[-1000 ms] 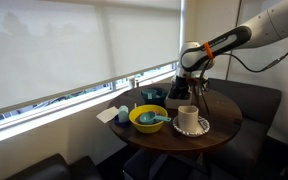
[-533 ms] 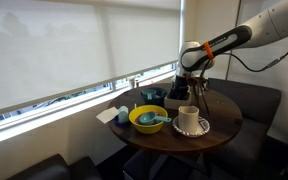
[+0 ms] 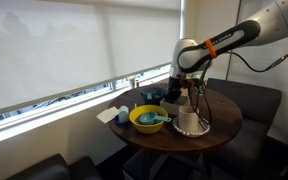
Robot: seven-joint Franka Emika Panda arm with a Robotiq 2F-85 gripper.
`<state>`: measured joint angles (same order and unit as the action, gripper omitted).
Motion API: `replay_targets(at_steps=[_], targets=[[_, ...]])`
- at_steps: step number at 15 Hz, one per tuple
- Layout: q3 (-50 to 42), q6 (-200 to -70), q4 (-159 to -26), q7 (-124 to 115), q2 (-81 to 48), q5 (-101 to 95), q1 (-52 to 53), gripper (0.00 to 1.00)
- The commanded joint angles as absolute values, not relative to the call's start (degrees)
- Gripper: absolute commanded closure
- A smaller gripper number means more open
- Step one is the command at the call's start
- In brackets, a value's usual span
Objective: Take the blue tape out of the box and put it on the table
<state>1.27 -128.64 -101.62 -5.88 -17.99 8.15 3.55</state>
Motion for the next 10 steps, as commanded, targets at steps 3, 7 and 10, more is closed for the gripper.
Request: replay_targets(at_steps=[3,7,10], targets=[[1.4,-133.0,-106.2,-13.6,-10.0,3.0,6.8,0.96],[0.9,-131.6,-104.3,-18.3,-7.0,-4.2,6.8,0.96],[0.4,-128.8,-104.6,-23.4,-4.2,-11.6,6.8,0.96]])
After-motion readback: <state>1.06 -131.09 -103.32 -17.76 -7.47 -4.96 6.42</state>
